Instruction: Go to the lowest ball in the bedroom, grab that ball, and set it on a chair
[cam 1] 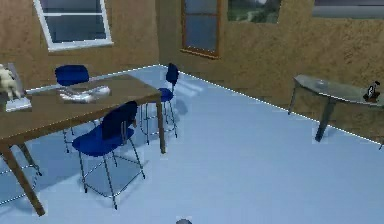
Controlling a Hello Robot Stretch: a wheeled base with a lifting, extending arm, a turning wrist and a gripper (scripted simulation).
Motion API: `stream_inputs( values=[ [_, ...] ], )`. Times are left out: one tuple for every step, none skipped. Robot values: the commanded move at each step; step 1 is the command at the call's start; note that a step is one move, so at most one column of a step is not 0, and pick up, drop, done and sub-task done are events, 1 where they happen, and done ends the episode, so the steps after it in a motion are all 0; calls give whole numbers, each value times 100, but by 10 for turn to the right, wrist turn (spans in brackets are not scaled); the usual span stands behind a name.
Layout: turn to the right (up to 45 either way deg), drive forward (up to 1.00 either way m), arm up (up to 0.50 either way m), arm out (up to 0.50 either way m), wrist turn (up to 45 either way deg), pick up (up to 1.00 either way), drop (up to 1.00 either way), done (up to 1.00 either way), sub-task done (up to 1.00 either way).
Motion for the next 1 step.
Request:
stream_inputs(
  values=[
    [-450, 0, 0, 0, 0, 0, 0, 0, 0]
  ],
)
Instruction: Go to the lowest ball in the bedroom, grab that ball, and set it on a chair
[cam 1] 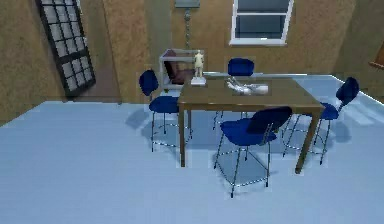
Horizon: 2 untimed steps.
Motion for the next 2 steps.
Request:
stream_inputs(
  values=[
    [-420, 0, 0, 0, 0, 0, 0, 0, 0],
    [0, 0, 16, 0, 0, 0, 0, 0, 0]
  ],
)
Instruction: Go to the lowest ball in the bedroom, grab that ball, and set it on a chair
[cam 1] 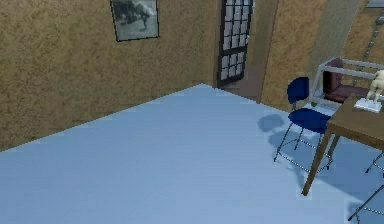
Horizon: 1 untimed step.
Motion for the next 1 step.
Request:
stream_inputs(
  values=[
    [0, 0, 0, 50, 0, 0, 0, 0, 0]
  ],
)
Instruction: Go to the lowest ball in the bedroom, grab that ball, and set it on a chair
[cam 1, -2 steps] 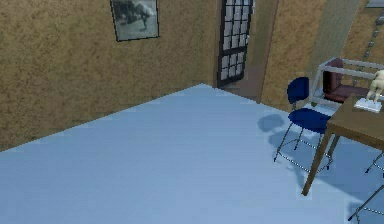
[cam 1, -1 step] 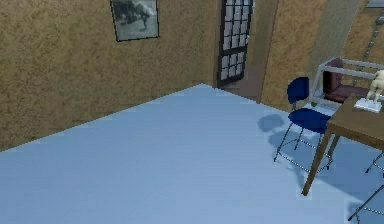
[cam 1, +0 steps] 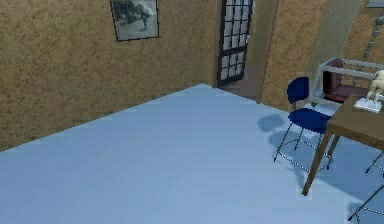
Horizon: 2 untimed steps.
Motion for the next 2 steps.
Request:
stream_inputs(
  values=[
    [0, 0, 0, 0, 450, 0, 0, 0, 0],
    [0, 0, 0, 0, 450, 0, 0, 0, 0]
  ],
)
